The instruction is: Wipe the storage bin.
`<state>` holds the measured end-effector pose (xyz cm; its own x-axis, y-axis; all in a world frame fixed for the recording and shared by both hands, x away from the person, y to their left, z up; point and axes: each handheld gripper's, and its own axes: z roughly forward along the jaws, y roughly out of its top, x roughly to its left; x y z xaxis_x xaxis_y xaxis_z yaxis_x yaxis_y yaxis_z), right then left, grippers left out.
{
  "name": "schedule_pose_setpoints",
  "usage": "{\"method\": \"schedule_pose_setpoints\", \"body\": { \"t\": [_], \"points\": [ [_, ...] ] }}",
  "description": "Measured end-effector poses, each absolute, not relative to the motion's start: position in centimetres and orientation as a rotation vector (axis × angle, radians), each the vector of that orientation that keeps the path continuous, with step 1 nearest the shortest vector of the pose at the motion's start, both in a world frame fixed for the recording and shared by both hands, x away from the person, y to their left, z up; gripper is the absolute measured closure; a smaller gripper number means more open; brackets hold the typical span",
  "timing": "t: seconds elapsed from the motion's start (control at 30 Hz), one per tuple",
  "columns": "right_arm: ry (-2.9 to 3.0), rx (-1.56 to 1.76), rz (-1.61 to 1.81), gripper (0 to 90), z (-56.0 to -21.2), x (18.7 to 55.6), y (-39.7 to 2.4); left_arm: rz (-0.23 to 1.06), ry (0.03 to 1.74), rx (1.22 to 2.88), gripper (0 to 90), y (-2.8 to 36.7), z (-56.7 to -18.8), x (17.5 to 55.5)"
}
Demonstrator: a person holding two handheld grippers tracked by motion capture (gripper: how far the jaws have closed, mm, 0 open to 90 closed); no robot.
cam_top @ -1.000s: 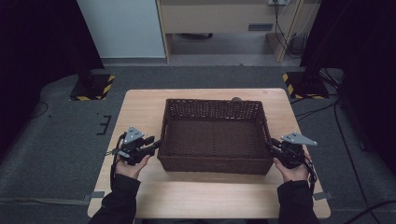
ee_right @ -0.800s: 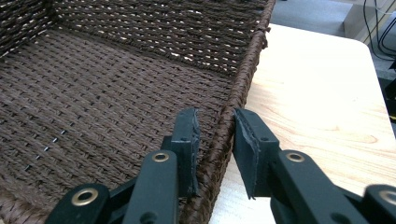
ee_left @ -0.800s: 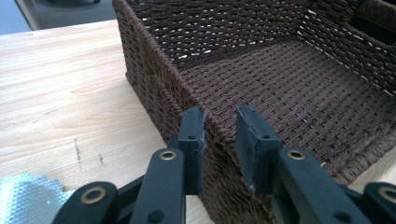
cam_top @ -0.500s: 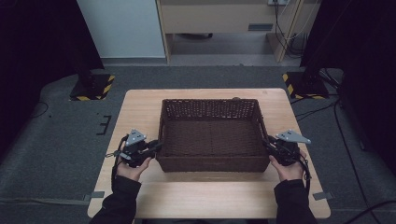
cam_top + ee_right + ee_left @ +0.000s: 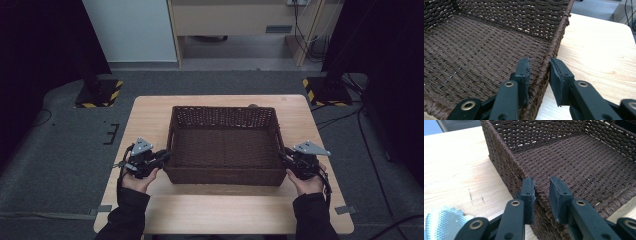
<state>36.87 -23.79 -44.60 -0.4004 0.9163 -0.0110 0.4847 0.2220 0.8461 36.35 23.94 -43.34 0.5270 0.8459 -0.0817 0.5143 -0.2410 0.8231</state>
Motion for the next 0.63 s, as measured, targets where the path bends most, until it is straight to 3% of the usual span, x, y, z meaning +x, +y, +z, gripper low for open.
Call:
{"method": "schedule_pose_setpoints", "body": {
  "t": [0.17,0.47,0.63],
  "points": [
    [1.989,1.298,1.105,63.5,-44.5,36.9,-23.9,0.5,1.11,1.901,71.7,24.0,-43.2,36.3],
    [1.833,1.358,1.201,35.3,-43.5,36.5,-26.2,0.546,1.092,1.794,49.7,26.1,-42.3,36.0],
    [1.774,1.417,1.2,28.4,-43.8,36.6,-28.0,0.594,1.126,1.728,41.8,28.5,-42.4,35.8]
  ]
}}
